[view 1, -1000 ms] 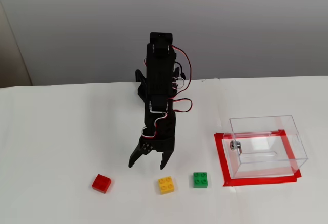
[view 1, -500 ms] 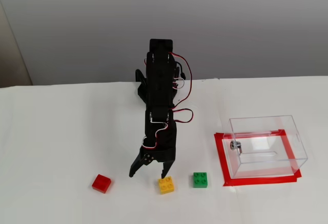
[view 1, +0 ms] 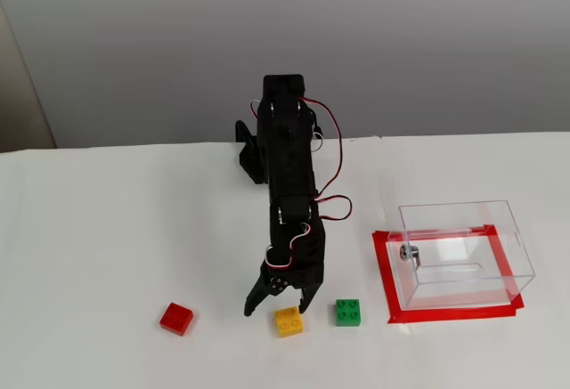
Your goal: Pick the yellow lego brick and place it into the transparent box
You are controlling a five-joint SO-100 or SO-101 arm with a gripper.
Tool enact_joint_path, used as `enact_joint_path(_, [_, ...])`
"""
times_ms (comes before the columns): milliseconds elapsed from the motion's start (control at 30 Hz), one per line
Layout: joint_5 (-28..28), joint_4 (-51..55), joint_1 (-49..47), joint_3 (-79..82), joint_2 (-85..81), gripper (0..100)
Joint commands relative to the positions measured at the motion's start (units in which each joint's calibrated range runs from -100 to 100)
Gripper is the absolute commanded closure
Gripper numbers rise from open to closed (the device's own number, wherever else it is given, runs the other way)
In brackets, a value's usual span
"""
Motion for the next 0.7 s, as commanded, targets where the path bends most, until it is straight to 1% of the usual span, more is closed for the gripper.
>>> enact_joint_path(0, [-0.26,0.3,-0.19,-2.19,-0.15,62])
enact_joint_path(300, [-0.26,0.3,-0.7,-1.56,-0.15,61])
enact_joint_path(333, [-0.15,0.3,-0.7,-1.56,-0.15,60])
enact_joint_path(433, [-0.15,0.38,-0.7,-1.38,-0.15,51])
enact_joint_path(500, [-0.26,0.38,-0.78,-1.38,-0.15,49])
enact_joint_path(667, [-0.1,0.38,-0.7,-1.38,0.19,49])
